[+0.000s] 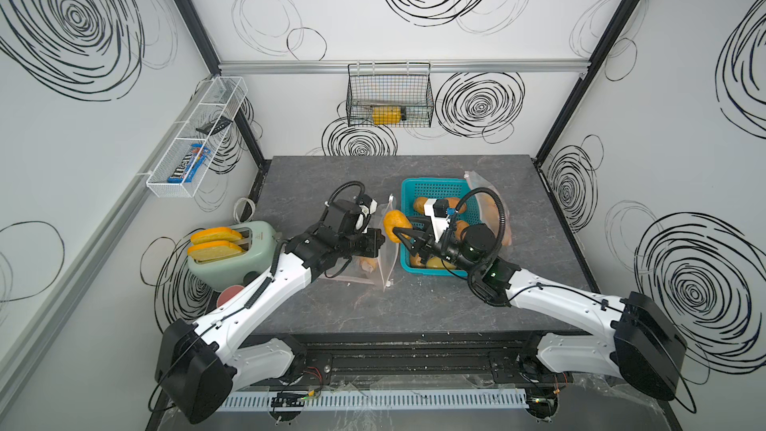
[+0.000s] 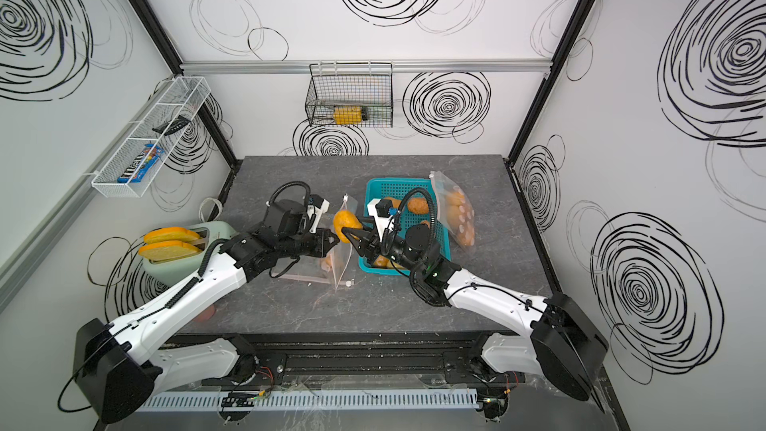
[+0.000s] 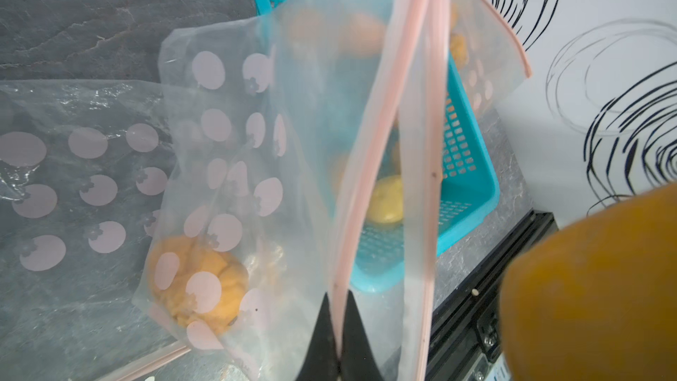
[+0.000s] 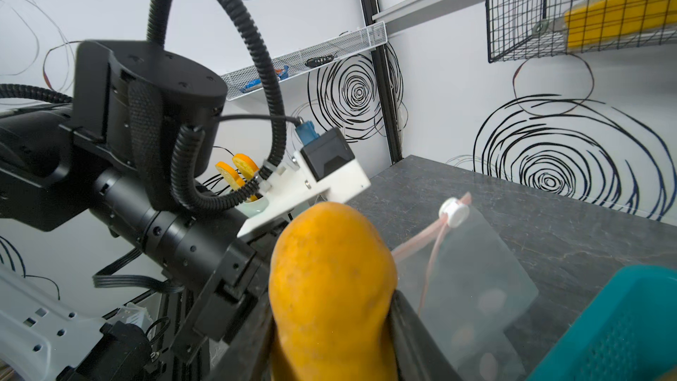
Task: Put the potatoes into a zipper bag and zip it
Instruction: Place the potato into the zipper food storage bag.
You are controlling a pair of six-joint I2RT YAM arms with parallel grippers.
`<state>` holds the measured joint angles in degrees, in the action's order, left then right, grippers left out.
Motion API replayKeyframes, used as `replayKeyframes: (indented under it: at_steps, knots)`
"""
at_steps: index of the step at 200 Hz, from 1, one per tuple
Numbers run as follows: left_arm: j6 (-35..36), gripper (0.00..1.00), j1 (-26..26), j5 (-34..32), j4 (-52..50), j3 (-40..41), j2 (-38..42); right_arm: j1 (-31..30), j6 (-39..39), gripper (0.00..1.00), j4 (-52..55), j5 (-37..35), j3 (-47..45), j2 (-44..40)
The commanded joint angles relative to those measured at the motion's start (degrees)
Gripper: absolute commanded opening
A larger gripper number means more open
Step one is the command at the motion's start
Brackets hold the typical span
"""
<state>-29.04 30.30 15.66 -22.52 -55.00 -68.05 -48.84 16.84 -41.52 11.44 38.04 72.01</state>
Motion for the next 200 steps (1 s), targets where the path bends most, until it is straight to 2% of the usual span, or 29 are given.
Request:
replayKeyframes:
  at_steps: [1,47,83,107,148,180,200]
  knots:
    - [-2.0,0.0,-2.3,3.7,4.5,-1.0,-0.9,-0.3,0.5,0.43,-2.1,-0.7,1.2,2.2]
    - [0.7,0.0,-4.1,6.4,4.5,-2.9,-3.7,-0.4,-3.5,0.42,2.8,1.7,4.6,5.6]
    - [2.5,0.0,-4.9,6.2,2.7,-5.0,-5.3,-0.6,-3.0,0.42,2.6,-0.7,4.8,6.3]
    - [3.7,0.0,-5.0,6.6,4.0,-3.5,-5.0,-0.8,-2.2,0.43,2.2,1.6,5.1,6.6]
    - [4.1,0.0,-6.0,9.8,7.0,-0.4,-4.0,-1.3,-2.3,0.42,4.7,-3.3,7.2,10.6]
    - [4.3,0.0,-6.0,7.4,6.4,-0.4,-2.0,-1.3,-3.6,0.42,7.8,-5.8,9.4,14.2]
    - [4.3,0.0,-7.2,9.0,7.0,0.7,-1.3,-1.3,-4.4,0.42,8.2,-6.7,9.9,15.2]
